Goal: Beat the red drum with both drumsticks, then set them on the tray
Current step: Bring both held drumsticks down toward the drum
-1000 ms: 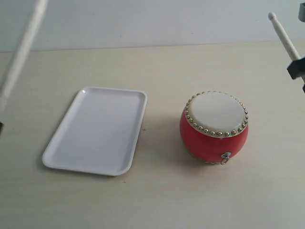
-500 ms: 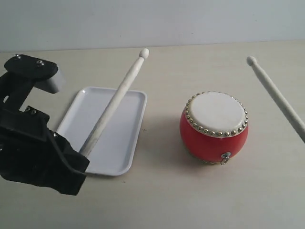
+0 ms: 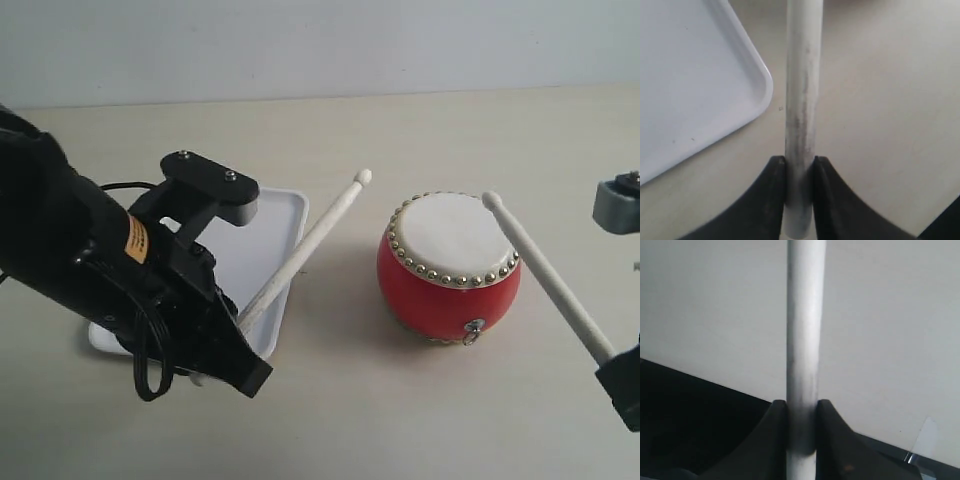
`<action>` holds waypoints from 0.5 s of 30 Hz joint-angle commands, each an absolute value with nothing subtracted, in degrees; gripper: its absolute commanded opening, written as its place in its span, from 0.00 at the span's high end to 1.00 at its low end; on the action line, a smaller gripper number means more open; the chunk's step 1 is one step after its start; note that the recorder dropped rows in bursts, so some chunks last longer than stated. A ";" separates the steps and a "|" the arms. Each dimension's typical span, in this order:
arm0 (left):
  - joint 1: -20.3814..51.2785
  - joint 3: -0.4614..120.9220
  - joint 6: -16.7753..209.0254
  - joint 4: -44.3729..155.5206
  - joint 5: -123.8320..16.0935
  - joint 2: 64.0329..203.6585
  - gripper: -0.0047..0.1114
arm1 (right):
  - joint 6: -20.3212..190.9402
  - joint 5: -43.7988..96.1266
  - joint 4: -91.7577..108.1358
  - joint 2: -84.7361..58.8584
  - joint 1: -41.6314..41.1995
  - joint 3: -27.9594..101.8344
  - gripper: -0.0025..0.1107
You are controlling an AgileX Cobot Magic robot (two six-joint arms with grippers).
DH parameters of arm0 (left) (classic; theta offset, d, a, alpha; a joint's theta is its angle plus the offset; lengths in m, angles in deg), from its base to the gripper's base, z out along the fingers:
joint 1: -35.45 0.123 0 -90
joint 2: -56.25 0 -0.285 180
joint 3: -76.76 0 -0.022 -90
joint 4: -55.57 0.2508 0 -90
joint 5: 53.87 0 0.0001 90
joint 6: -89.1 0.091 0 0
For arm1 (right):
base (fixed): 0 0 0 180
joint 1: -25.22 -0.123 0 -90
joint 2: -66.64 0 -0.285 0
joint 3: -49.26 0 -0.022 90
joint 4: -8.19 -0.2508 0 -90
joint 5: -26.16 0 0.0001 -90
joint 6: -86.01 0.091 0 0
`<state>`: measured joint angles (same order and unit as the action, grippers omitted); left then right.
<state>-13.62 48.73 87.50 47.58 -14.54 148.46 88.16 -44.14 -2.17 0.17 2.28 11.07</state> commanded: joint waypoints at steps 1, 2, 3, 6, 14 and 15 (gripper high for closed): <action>-13.84 50.51 89.55 47.79 -12.36 150.56 0.96 | 88.88 -43.80 -3.08 -0.60 2.23 15.65 0.98; -13.84 50.51 90.10 47.79 -12.36 150.66 0.96 | 88.88 -43.80 -3.36 -0.60 2.23 16.42 0.98; -13.84 50.51 90.38 47.79 -12.58 150.66 0.96 | 88.88 -43.80 -3.49 -0.60 2.23 16.98 0.98; -13.84 51.04 90.35 47.79 -13.02 150.66 0.96 | 89.25 -43.80 -2.27 -2.53 2.23 15.47 0.98; -13.84 54.34 92.15 47.79 -8.76 150.66 0.96 | 87.63 -43.80 0.61 -11.44 2.23 9.58 0.98; -13.84 54.90 92.82 47.79 -8.37 150.66 0.96 | 87.63 -43.80 0.75 -10.29 2.23 11.32 0.98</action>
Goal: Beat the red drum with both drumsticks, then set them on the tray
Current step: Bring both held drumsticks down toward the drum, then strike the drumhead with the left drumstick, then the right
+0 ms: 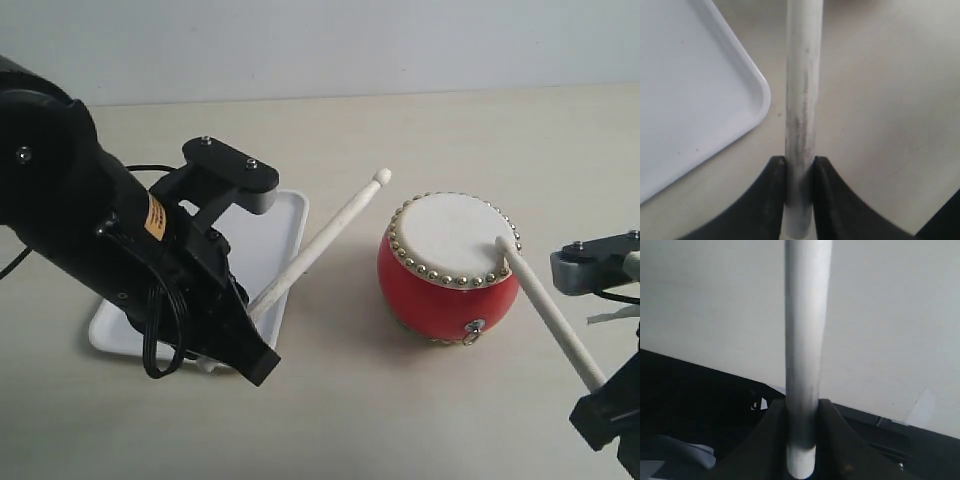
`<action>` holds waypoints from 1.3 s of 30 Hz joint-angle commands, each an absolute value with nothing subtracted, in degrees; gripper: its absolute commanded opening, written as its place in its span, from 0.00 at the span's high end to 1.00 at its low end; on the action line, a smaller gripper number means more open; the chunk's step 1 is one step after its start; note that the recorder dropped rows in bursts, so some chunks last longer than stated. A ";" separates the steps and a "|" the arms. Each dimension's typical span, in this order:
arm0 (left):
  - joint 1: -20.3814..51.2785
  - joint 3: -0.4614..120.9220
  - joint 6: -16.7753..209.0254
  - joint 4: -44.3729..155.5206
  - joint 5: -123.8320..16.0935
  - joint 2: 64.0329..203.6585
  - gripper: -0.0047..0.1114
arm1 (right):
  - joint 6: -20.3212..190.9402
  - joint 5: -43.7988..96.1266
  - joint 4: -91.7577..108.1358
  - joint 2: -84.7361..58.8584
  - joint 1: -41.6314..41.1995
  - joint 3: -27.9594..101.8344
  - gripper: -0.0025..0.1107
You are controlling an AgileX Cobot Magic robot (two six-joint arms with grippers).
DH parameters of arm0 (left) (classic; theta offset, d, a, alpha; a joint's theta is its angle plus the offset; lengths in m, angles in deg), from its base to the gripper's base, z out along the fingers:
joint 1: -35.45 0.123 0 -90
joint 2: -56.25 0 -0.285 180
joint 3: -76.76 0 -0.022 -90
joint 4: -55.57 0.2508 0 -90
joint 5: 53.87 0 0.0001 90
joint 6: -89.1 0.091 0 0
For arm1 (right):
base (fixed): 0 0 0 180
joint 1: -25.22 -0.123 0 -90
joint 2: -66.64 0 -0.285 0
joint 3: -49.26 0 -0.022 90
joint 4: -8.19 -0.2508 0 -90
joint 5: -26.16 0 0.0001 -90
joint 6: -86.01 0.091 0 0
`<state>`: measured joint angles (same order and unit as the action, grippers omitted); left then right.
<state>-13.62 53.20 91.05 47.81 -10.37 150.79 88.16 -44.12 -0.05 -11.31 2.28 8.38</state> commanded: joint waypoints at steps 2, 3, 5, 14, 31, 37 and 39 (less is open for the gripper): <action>-13.97 56.00 93.60 47.79 -7.43 150.66 0.96 | 87.63 -43.80 0.87 -8.16 2.23 14.08 0.98; -13.97 57.38 93.98 47.79 -6.10 151.03 0.96 | 87.63 -43.80 0.87 -6.38 2.23 15.49 0.98; -13.97 59.92 94.91 47.79 -4.30 152.41 0.96 | 87.63 -43.80 0.87 -4.06 2.23 17.52 0.98; -17.25 68.07 98.26 47.86 9.87 169.89 0.96 | 88.90 -43.80 -0.95 -0.36 2.23 17.89 0.98; -17.00 68.14 94.62 48.26 6.02 148.41 0.96 | 86.01 -43.80 -0.27 -13.80 2.23 7.57 0.98; -17.13 68.14 94.62 47.45 6.17 149.62 0.96 | 86.01 -43.80 -1.66 -9.07 2.23 15.20 0.98; -17.13 68.14 94.92 45.59 6.17 151.85 0.96 | 86.01 -43.80 -1.67 -6.05 2.23 17.42 0.98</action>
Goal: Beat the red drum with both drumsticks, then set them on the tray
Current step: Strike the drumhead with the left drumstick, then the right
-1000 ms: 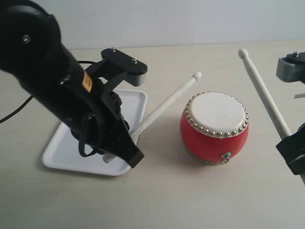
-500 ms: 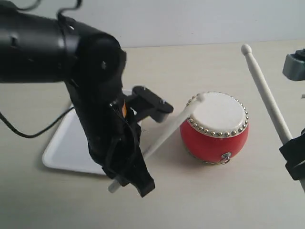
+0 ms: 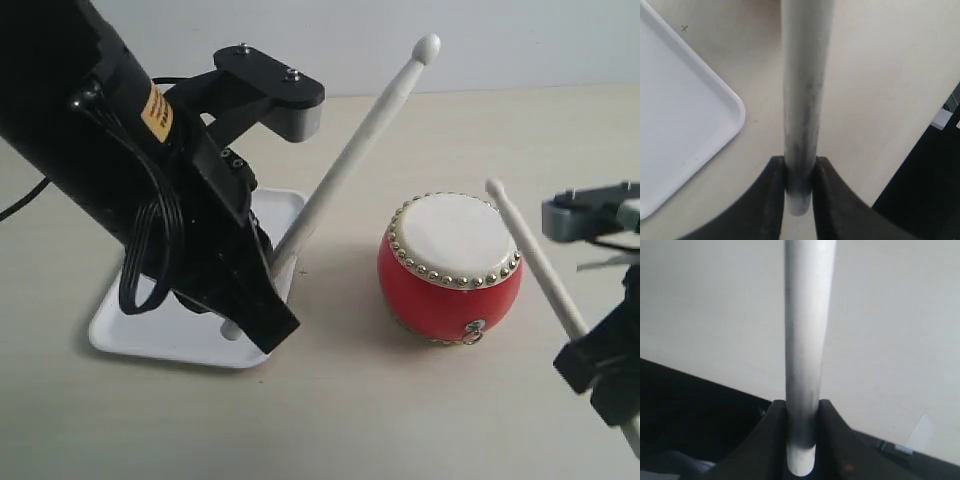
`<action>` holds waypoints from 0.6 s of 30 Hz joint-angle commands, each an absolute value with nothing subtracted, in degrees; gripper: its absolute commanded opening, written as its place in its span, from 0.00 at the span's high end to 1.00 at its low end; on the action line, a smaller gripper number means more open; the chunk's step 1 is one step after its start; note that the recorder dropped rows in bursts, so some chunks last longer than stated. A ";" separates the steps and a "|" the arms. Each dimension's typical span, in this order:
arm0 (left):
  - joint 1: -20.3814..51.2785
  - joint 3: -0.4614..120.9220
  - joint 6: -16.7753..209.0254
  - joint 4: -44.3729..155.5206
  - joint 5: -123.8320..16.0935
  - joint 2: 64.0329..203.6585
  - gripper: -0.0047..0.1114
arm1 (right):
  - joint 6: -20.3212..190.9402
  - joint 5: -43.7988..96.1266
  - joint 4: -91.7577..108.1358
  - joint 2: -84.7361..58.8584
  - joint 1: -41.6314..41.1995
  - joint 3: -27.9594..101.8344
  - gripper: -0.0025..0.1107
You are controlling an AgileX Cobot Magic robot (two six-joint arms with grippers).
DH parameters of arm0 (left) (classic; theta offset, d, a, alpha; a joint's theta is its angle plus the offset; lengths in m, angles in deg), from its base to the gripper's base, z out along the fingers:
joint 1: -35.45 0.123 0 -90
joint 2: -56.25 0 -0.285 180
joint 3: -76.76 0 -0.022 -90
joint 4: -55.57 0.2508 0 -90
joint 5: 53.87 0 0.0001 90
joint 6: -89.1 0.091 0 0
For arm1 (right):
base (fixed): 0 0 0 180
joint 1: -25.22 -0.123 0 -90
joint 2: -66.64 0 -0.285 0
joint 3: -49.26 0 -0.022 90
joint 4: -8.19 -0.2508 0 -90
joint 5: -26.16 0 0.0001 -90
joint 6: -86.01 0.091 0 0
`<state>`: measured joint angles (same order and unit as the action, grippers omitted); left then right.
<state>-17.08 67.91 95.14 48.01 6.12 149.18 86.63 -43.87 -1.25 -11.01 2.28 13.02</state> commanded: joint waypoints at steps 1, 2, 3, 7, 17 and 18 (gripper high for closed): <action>-17.13 68.14 95.16 45.04 6.64 153.45 0.96 | 86.01 -43.80 -1.67 -4.64 2.23 18.47 0.98; -17.13 68.14 95.33 44.55 7.27 154.93 0.96 | 86.01 -43.80 -1.67 -3.66 2.23 19.19 0.98; -17.13 68.14 95.49 44.18 8.14 157.09 0.96 | 86.01 -43.80 -1.67 -2.71 2.23 19.94 0.98; -17.13 68.14 97.89 44.16 13.36 167.06 0.96 | 85.70 -43.80 -1.67 -1.38 2.23 20.96 0.98; -17.01 68.67 97.13 44.32 16.09 163.71 0.96 | 82.57 -43.80 -1.67 -2.65 2.23 20.96 0.98; -17.01 68.67 96.27 44.32 16.09 160.85 0.96 | 81.75 -43.80 -1.67 -3.28 2.23 20.96 0.98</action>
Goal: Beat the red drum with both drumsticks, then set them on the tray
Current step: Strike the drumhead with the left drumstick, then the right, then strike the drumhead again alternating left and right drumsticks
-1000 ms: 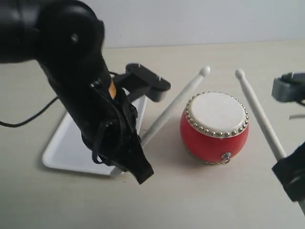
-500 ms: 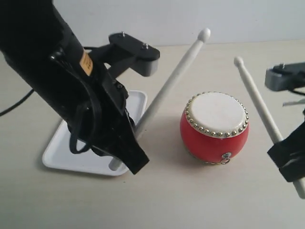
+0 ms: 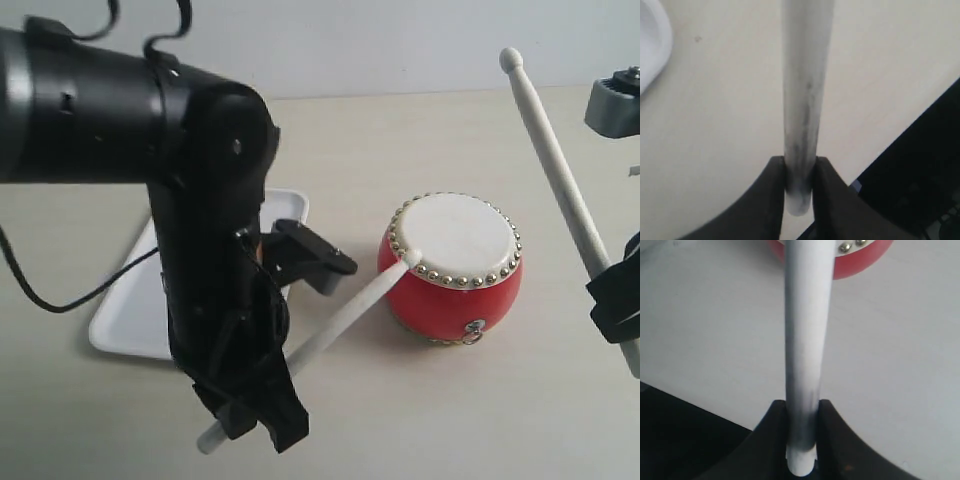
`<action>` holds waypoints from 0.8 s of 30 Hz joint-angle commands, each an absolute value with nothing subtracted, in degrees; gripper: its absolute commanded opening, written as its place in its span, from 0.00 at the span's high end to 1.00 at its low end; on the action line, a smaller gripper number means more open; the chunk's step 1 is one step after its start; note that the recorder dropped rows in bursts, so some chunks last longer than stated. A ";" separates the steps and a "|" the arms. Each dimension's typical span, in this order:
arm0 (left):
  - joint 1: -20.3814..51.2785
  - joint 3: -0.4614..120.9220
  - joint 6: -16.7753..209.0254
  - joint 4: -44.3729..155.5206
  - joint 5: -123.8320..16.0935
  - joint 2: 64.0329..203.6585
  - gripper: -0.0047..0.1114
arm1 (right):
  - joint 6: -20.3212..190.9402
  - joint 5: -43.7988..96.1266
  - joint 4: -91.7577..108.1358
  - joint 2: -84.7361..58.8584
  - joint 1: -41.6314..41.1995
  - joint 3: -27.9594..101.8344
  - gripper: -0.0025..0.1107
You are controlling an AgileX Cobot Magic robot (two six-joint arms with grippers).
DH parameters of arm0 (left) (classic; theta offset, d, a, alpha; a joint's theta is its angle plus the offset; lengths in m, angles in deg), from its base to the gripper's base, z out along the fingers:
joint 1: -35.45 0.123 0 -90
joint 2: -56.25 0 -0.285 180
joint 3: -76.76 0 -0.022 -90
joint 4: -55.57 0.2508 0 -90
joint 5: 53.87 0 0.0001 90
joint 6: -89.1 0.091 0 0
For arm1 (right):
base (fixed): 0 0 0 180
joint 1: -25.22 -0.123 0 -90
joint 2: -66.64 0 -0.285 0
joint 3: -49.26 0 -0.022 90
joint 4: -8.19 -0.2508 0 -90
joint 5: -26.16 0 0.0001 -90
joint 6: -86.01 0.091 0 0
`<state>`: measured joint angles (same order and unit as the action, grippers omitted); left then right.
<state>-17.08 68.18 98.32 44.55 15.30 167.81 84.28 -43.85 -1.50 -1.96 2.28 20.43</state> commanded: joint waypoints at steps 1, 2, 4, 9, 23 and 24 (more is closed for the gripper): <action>-17.01 68.54 95.96 44.32 16.09 159.63 0.96 | 81.23 -43.80 -1.67 -3.72 2.23 20.96 0.98; -17.01 68.42 95.23 44.07 16.09 157.57 0.96 | 81.12 -43.80 -0.99 -4.39 2.23 20.96 0.98; -17.01 68.42 94.18 43.87 14.93 156.11 0.96 | 81.12 -43.80 0.32 -4.92 2.23 20.96 0.98; -17.12 68.42 93.78 43.31 13.22 155.79 0.96 | 81.35 -43.80 1.27 -6.18 2.23 19.62 0.98; -17.12 68.42 93.78 43.07 11.24 155.79 0.96 | 81.11 -43.80 1.54 -20.33 2.23 11.22 0.98; -17.12 68.42 93.97 43.07 11.23 155.79 0.96 | 81.11 -43.80 1.44 -18.84 2.23 11.79 0.98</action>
<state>-17.08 68.42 94.25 43.59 11.45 156.41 81.54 -43.93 1.03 -21.62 2.28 10.00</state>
